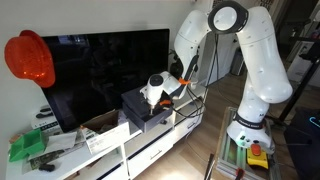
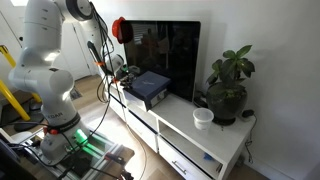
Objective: Remove the shoe box lid and put it to the tight side of the shoe box, remove the sunglasses from the shoe box and put them on the shoe box lid
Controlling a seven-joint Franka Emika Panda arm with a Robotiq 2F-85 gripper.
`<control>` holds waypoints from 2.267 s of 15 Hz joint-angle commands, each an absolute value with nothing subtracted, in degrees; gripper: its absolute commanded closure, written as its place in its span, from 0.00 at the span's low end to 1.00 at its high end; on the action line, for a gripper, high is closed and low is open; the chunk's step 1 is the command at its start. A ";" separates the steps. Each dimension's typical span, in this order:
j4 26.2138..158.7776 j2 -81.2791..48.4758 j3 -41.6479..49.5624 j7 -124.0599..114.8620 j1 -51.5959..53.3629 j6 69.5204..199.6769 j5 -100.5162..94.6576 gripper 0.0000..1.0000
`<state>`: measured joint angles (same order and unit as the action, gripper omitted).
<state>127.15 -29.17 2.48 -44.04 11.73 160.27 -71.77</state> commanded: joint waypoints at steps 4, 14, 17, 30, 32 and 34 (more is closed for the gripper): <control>131.03 -20.87 1.40 -45.68 13.08 156.98 -69.60 0.99; 134.50 -6.24 -1.80 -45.81 12.42 143.27 -68.92 0.99; 134.60 -3.36 -3.06 -46.54 12.10 137.41 -69.56 0.99; 136.56 -0.13 -4.40 -46.45 8.65 117.77 -69.48 0.99; 137.57 -0.15 -3.66 -46.86 6.99 116.50 -68.84 0.99; 138.21 -0.90 -2.59 -47.88 4.98 116.84 -67.73 0.99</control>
